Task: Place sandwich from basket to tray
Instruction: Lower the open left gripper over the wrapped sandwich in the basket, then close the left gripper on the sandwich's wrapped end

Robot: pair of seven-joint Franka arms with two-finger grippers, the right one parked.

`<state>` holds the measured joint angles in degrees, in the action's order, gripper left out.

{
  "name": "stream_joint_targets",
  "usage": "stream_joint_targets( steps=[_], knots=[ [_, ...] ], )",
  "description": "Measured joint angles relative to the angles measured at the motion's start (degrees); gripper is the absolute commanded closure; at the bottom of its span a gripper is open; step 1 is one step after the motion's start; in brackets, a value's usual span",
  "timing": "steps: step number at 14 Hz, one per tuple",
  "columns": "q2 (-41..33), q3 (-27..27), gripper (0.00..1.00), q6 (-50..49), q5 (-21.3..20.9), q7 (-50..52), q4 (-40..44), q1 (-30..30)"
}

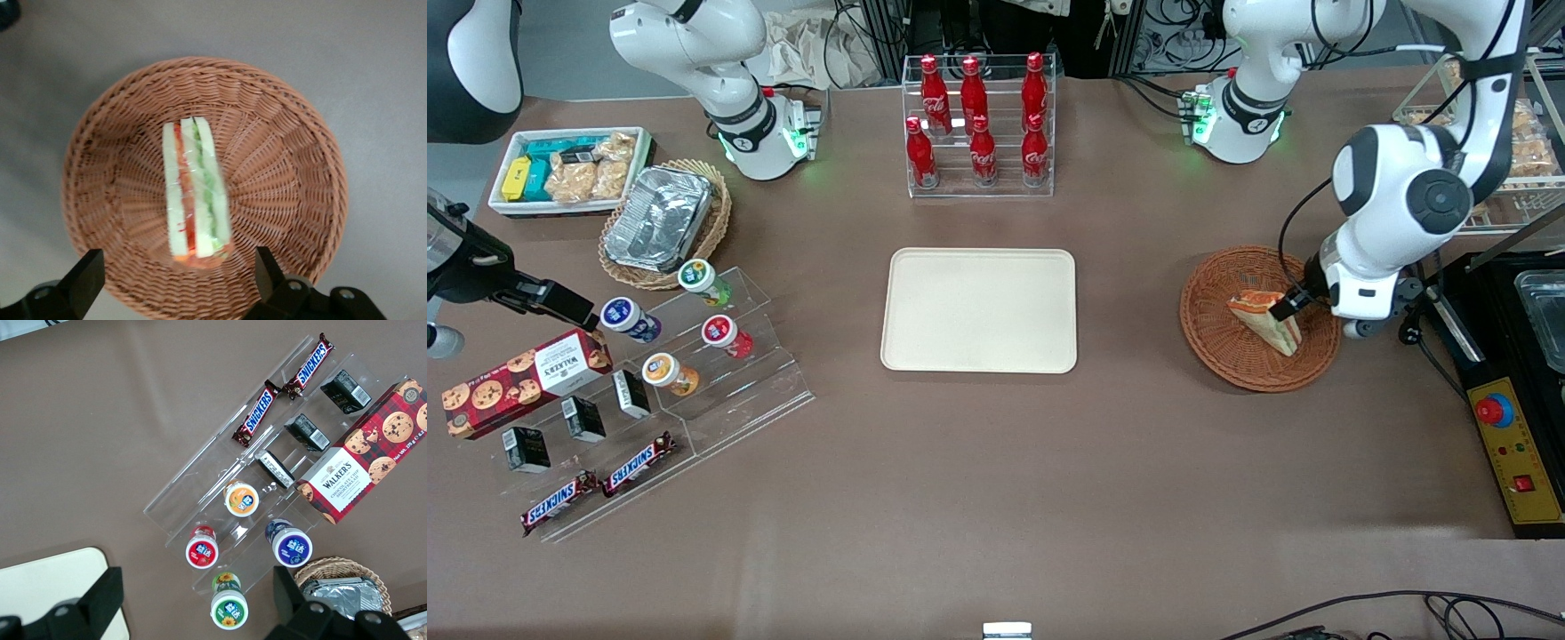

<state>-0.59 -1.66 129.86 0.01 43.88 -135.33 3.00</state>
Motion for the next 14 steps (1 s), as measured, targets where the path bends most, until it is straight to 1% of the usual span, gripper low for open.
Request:
stream_joint_targets(
  steps=[3, 5, 7, 14],
  knots=[
    [2.1, 0.0, 0.00, 3.6, 0.0, 2.1, -0.6, 0.3],
    [2.9, 0.1, 0.00, 9.3, 0.0, 2.4, -3.2, 0.3],
    [3.6, 0.2, 0.00, 12.8, 0.0, 2.7, -5.6, 0.3],
    [4.0, 0.2, 0.00, 15.3, 0.0, 3.0, -7.9, 0.3]
  ],
)
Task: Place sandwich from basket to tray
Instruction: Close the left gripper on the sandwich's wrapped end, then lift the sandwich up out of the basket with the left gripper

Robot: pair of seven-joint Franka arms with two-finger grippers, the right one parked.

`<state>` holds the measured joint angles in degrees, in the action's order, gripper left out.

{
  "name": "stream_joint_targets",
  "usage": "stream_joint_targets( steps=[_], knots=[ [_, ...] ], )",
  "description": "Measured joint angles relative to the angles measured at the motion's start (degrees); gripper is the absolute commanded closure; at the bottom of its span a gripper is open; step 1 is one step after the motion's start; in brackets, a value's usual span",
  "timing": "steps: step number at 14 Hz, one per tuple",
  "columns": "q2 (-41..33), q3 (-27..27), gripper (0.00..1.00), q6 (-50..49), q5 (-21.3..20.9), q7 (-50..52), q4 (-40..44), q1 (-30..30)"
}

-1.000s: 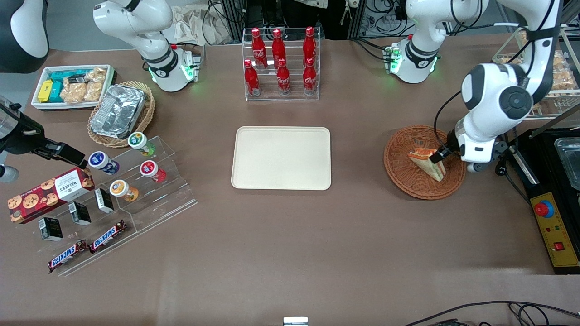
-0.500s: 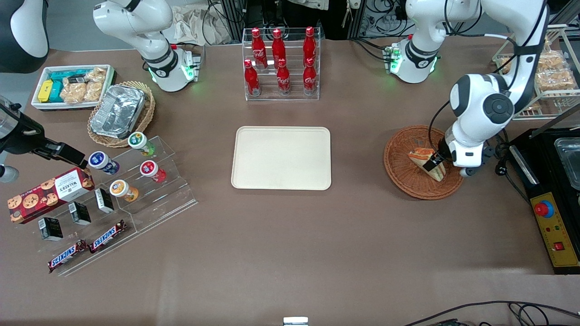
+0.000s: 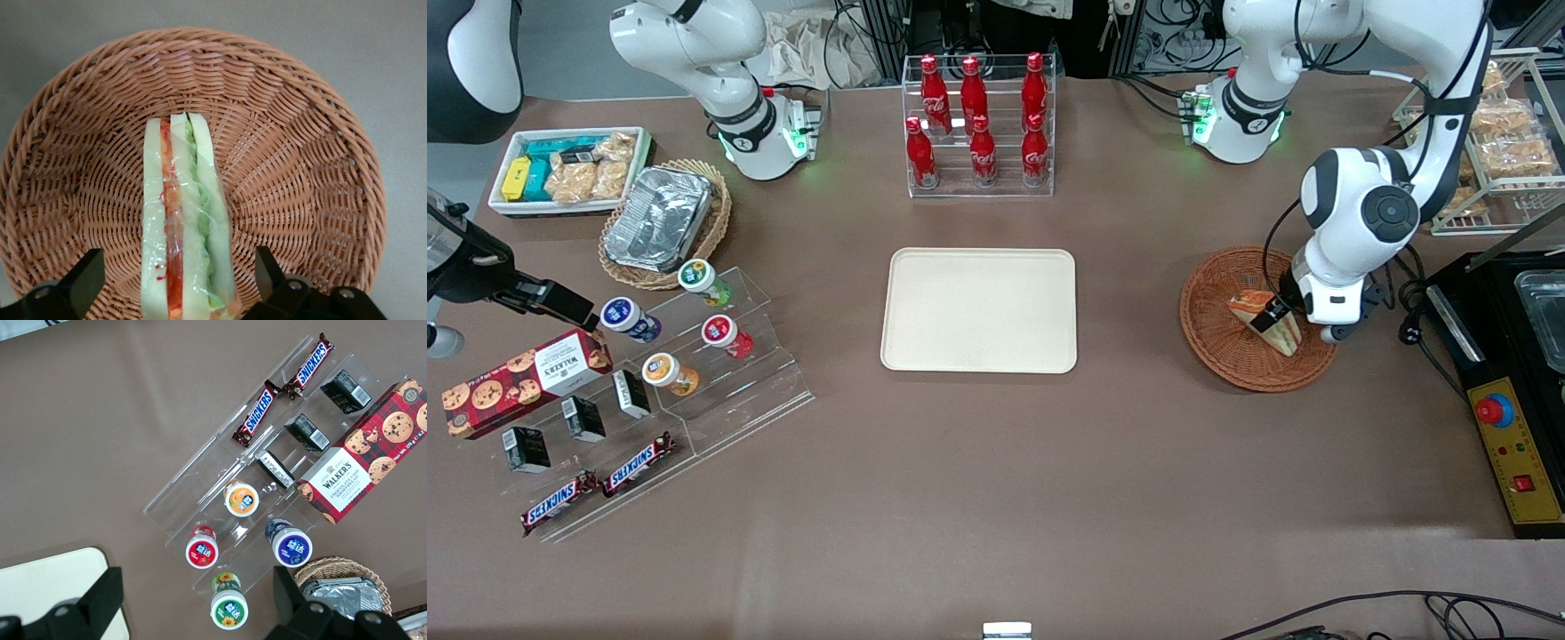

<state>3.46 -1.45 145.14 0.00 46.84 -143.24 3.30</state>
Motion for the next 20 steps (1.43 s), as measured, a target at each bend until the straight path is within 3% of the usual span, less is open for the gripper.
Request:
stream_joint_targets(
  steps=[2, 7, 9, 13, 20],
  knots=[
    [0.3, 0.0, 0.05, 2.5, 0.0, 0.0, -1.4, 0.0],
    [0.5, 0.0, 0.68, 4.9, 0.0, 1.8, -2.4, 0.0],
    [0.4, 0.0, 0.86, 4.9, 0.0, 3.3, -2.1, 0.0],
    [-1.1, 0.0, 0.86, -0.2, 0.0, 3.8, 0.8, 0.0],
    [-6.3, -1.2, 0.86, -39.3, -0.3, 0.5, 26.6, 0.2]
  ],
)
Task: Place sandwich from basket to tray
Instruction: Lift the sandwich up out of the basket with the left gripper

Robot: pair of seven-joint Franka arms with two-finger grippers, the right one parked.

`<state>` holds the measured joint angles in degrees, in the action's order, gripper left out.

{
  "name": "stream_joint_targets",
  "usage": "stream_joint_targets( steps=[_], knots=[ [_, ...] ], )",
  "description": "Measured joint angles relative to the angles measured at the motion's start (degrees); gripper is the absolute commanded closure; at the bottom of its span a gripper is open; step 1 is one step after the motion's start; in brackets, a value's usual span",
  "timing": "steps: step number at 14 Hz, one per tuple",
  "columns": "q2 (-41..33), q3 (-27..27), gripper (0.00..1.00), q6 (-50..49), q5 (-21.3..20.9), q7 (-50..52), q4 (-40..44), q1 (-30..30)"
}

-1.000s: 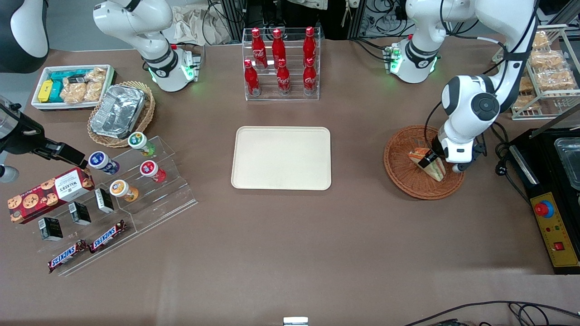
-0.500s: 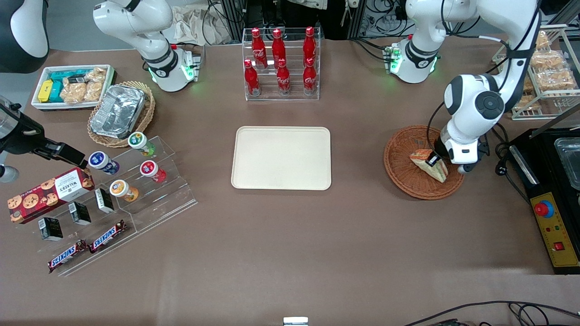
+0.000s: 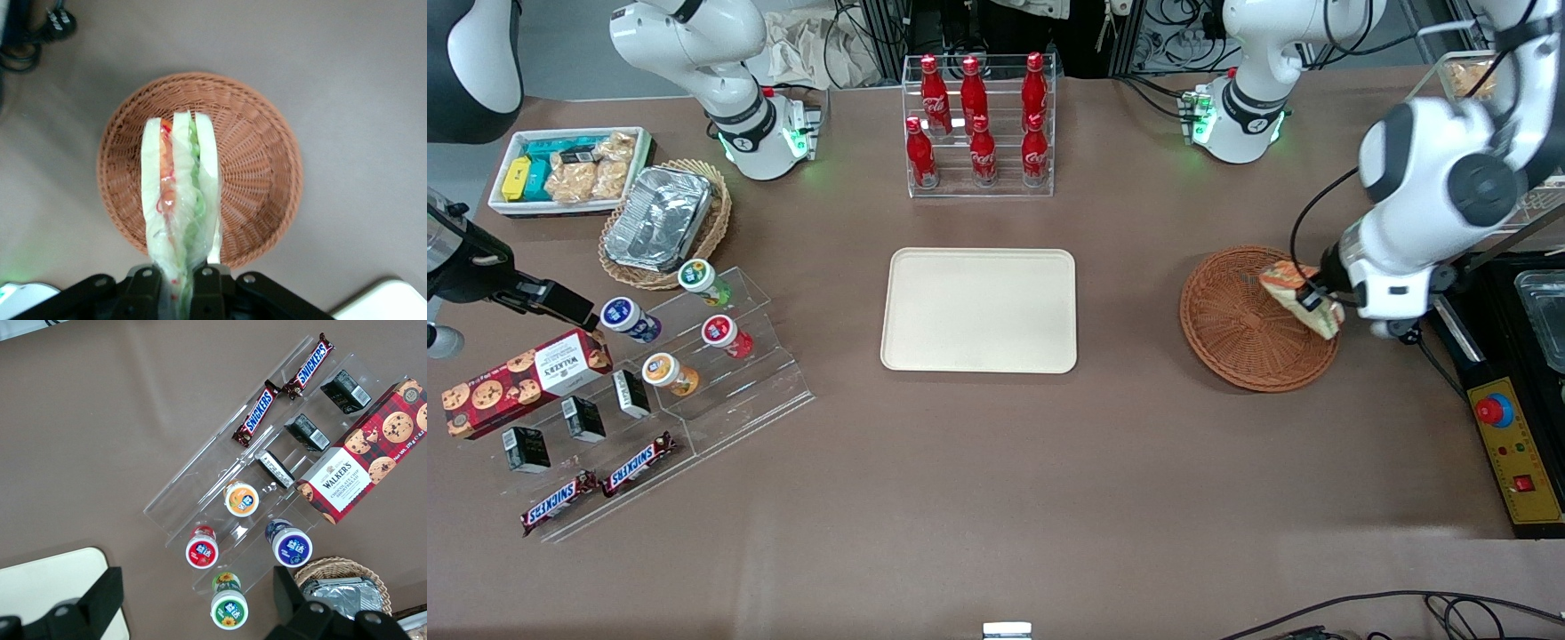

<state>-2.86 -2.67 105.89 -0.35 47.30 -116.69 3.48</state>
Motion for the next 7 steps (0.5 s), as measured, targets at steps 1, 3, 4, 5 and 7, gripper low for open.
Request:
stream_joint_targets(
  steps=[1, 3, 4, 5, 7],
  knots=[
    [-0.1, -0.1, 0.86, -2.7, 0.0, -1.8, 3.3, 0.0],
    [0.0, -0.2, 0.86, -6.1, 0.0, -5.6, 8.7, 0.0],
    [0.0, -0.2, 0.86, -8.3, 0.0, -7.5, 11.4, 0.0],
    [0.0, -0.2, 0.86, -10.6, 0.0, -9.5, 14.1, 0.0],
    [0.1, -0.2, 0.88, -15.1, 0.0, -14.1, 19.4, 0.0]
  ],
)
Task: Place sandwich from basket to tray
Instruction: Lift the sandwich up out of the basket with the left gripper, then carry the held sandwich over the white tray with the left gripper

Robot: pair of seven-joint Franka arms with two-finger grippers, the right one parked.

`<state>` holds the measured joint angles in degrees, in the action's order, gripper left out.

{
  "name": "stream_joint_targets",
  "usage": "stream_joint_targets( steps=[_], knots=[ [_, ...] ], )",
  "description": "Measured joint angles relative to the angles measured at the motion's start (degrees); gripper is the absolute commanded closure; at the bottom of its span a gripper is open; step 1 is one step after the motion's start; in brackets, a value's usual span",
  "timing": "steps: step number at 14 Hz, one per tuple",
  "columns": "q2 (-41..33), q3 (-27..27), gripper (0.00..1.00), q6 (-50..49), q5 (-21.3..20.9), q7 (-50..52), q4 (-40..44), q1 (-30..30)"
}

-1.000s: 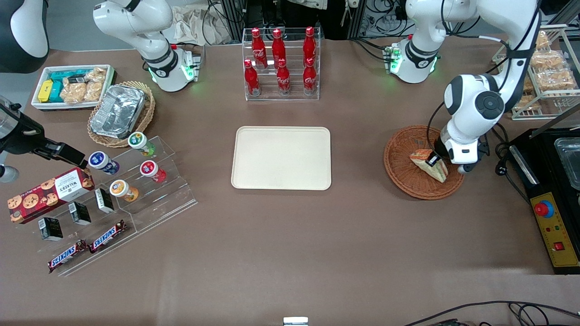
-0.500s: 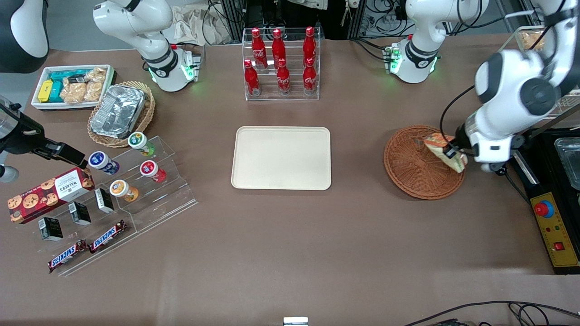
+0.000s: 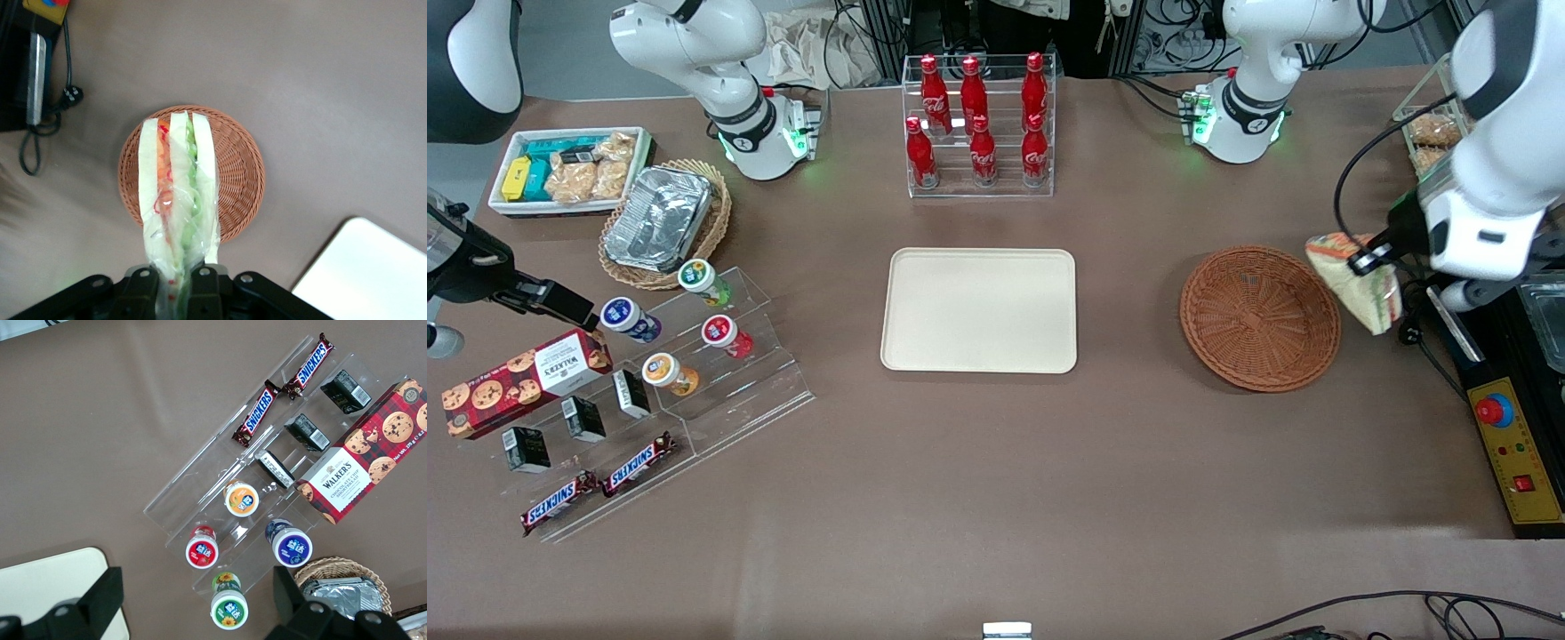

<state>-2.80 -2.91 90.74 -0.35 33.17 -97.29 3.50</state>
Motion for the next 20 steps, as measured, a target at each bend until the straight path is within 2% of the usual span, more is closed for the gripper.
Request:
stream_joint_targets(
  steps=[4, 8, 11, 16, 20],
  knots=[
    [0.2, -1.4, 0.91, -5.2, 0.1, -9.3, 6.3, 0.1],
    [1.2, -8.2, 0.91, -5.3, 0.1, -9.8, 6.7, 0.6],
    [1.8, -11.5, 0.91, -5.2, 0.2, -5.5, 6.7, 2.5],
    [5.9, -12.2, 0.92, -1.8, 0.2, 7.9, 6.7, 12.2],
    [11.1, -12.3, 0.92, 4.5, 0.7, 12.5, 6.7, 19.0]
  ],
)
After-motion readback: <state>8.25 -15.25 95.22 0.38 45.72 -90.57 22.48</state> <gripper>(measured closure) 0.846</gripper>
